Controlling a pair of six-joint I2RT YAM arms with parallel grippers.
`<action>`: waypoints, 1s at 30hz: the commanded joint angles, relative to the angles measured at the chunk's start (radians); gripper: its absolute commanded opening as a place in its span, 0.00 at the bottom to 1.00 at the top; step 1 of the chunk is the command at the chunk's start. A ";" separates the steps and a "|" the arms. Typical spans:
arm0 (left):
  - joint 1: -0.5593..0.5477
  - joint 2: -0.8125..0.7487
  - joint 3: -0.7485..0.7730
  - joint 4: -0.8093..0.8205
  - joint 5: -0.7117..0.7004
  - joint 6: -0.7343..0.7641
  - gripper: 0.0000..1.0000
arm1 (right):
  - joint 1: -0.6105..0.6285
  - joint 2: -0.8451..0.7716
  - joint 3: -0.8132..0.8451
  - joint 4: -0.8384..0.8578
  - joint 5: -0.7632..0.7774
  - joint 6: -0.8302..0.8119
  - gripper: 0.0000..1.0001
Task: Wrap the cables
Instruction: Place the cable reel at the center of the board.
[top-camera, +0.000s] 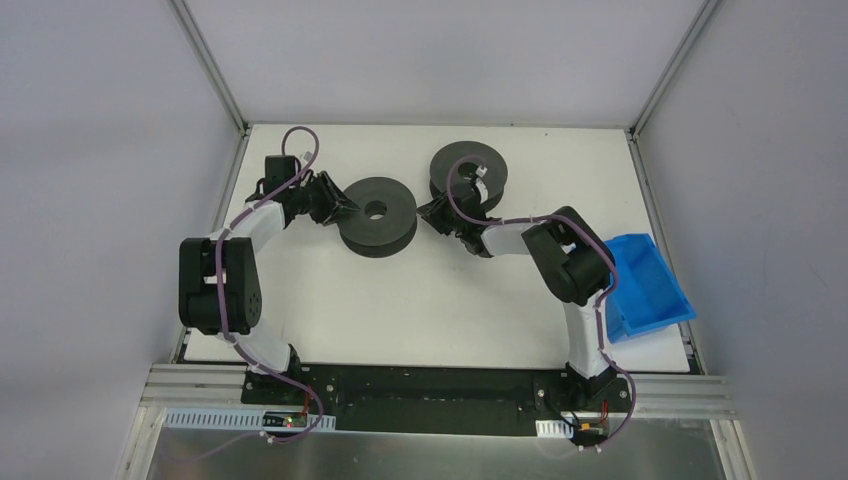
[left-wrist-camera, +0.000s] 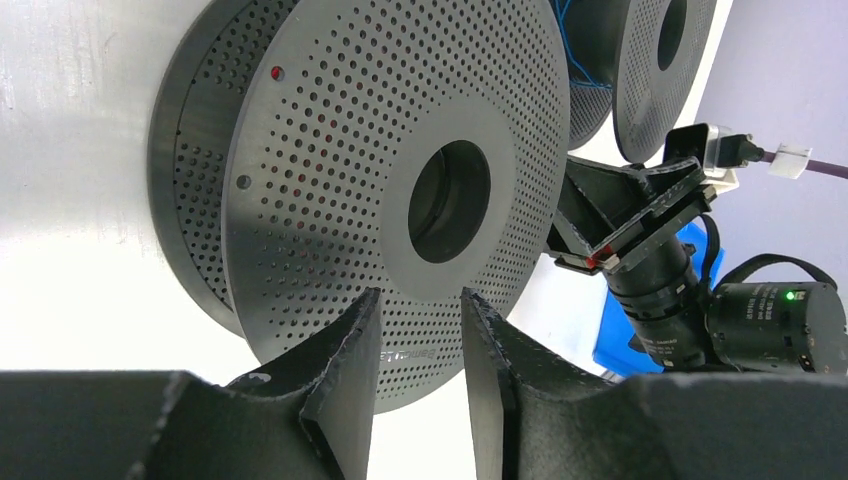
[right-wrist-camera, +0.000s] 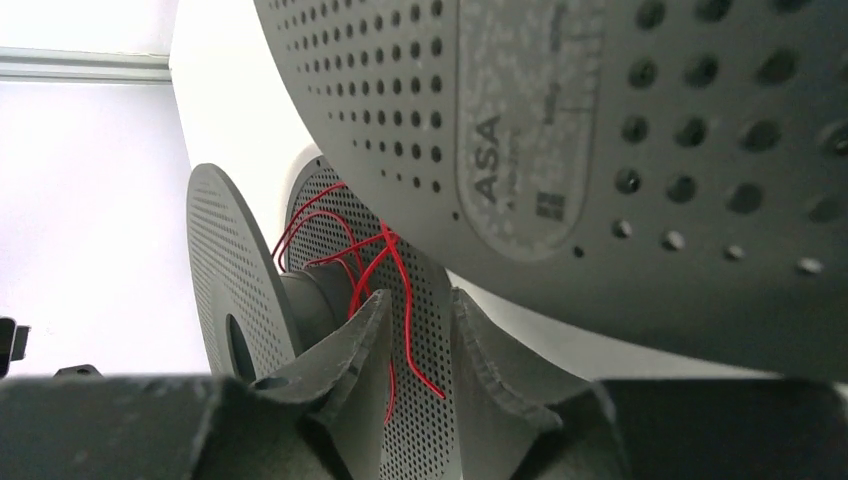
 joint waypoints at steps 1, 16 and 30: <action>-0.001 0.016 -0.011 0.044 0.033 -0.012 0.33 | 0.015 0.023 0.039 0.067 -0.009 0.045 0.30; -0.002 0.039 -0.023 0.025 0.026 -0.006 0.31 | 0.066 0.055 0.068 0.080 0.026 0.066 0.30; -0.001 0.054 -0.022 0.009 0.019 -0.003 0.30 | 0.070 0.062 0.045 0.141 0.015 0.089 0.24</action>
